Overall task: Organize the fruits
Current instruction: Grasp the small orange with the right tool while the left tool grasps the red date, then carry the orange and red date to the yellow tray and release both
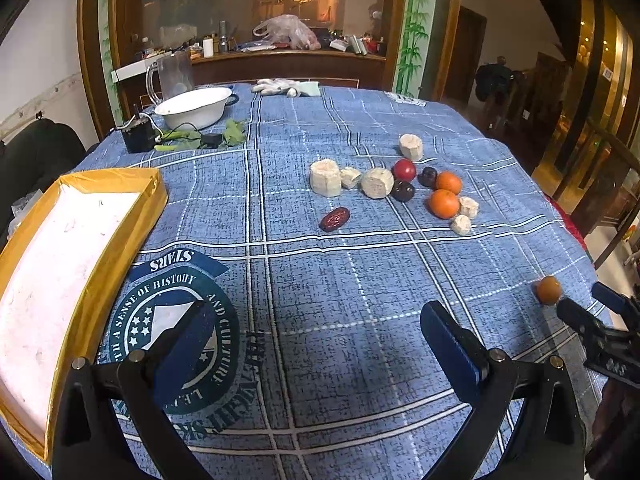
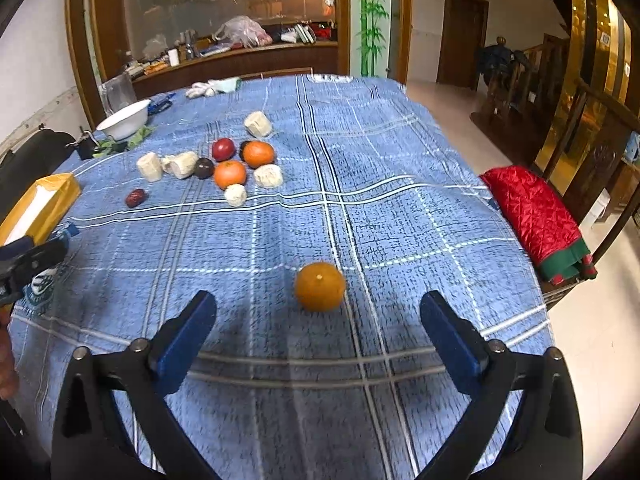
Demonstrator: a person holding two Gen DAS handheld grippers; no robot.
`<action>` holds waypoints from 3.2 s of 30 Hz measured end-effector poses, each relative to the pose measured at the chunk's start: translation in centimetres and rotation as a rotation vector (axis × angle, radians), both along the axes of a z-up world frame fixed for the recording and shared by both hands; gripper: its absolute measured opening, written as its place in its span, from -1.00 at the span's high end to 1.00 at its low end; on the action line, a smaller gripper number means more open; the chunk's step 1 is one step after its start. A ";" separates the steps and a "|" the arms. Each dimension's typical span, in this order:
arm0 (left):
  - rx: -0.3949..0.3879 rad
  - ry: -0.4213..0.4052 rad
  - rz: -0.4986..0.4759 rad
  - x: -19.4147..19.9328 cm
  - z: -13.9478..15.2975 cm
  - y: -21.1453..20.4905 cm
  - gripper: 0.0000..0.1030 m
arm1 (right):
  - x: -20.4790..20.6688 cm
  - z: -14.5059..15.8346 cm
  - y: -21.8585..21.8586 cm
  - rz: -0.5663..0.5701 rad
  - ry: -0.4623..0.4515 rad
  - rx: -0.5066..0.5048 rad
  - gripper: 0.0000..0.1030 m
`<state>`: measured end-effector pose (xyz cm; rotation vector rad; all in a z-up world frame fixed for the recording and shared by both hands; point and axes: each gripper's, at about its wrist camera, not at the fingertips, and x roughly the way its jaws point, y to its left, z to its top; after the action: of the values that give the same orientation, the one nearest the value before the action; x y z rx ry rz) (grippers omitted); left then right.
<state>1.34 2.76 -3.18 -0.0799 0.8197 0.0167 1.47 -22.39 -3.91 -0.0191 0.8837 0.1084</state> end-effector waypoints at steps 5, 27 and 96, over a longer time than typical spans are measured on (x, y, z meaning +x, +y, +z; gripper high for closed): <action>0.021 0.027 0.017 1.7 -0.7 0.7 -0.99 | 2.9 -2.4 0.2 0.000 0.116 0.020 -0.17; 0.030 0.120 -0.098 10.4 -3.5 -0.9 0.55 | 2.8 -2.4 -0.9 0.027 0.131 0.101 0.36; -0.001 0.069 0.743 -8.8 0.0 28.8 0.54 | 6.9 -0.6 42.5 0.752 0.107 0.041 0.34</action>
<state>-7.42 31.53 -3.21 -0.3832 0.8205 0.7218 8.37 20.15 -4.53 -0.3102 0.9442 0.8354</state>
